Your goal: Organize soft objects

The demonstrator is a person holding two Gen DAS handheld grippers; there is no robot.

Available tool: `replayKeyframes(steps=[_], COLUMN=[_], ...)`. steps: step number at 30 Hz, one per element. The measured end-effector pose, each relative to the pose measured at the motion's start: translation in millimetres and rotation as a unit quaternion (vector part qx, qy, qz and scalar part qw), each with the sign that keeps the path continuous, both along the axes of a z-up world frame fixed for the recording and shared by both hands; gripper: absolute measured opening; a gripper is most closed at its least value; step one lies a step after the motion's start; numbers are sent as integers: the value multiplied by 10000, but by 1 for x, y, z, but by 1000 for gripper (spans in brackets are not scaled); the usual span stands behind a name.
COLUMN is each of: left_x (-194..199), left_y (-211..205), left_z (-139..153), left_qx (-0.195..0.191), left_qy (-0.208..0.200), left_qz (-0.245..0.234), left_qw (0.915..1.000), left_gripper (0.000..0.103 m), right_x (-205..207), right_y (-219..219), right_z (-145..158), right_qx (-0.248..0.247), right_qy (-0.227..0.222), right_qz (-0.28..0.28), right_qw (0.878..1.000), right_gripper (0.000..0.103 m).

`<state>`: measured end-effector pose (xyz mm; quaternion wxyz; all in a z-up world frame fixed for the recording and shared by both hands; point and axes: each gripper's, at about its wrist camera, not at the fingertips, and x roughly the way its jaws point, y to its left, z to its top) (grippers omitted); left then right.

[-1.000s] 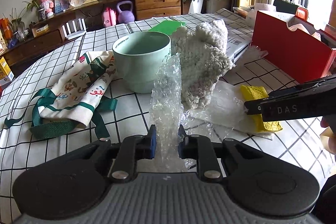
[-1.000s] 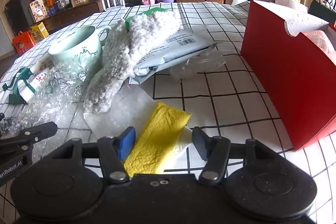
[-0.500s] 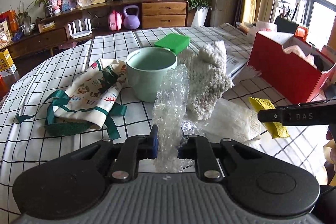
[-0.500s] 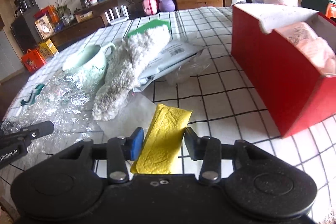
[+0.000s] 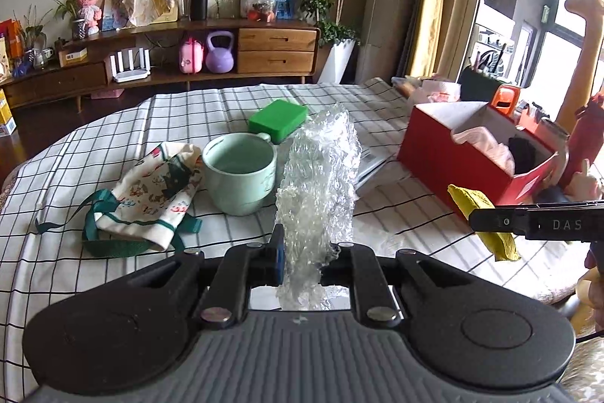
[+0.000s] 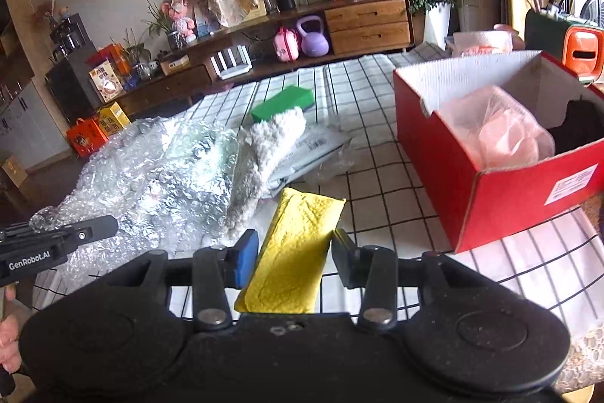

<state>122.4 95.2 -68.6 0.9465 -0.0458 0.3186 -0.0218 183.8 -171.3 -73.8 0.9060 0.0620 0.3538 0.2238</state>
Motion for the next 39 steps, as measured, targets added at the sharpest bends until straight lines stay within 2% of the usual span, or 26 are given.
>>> replayKeyframes(steps=[12,13,14,15,20,21,25,26,27,29,32,35,39], left_x=[9,11,13,15,32,36,43,43,42,43,44,39,38], left_y=[-54,-60,-66,-72,-103,-109,-121,-123,-124,-123,-119,-116,-116], left_z=[47,50,53,55,65,66,69,68,67,62,53,39,28], left_qx=[-185,-172,-161,-151,-122,-104,-183,-137,-89,-111,-296,-337,-235], left_qy=[-311,-337,-365,-386,-487,-500,-519,-511,-500,-446,-298,-54,-10], left_qz=[-564,-619,-675,-728,-980,-1013,-1024,-1042,-1037,-986,-852,-791,-768], left_qw=[9978,9974,9969,9965,9939,9935,9932,9931,9933,9941,9955,9963,9968], left_gripper=[15,15,15,15,15,15,15,15,15,15,15,15,15], right_x=[-8,-8,-7,-7,0,2,6,1,-3,-10,-14,-17,-14], right_y=[-43,-46,-52,-58,-81,-88,-109,-104,-99,-92,-100,-104,-117], right_z=[40,42,45,47,52,48,12,1,-8,-21,-37,-48,-47], right_qx=[-7,-12,-5,38,-68,-161,60,-43,-256,-468,-33,-25,-109], right_qy=[-368,-407,-453,-472,-712,-712,-48,66,101,141,383,560,446], right_qz=[-136,-149,-148,-126,-115,-78,528,899,1061,1098,936,902,822], right_qw=[9992,9991,9989,9988,9974,9973,9986,9959,9940,9928,9949,9943,9956], right_gripper=[40,38,20,8,7,11,23,26,25,27,27,28,29])
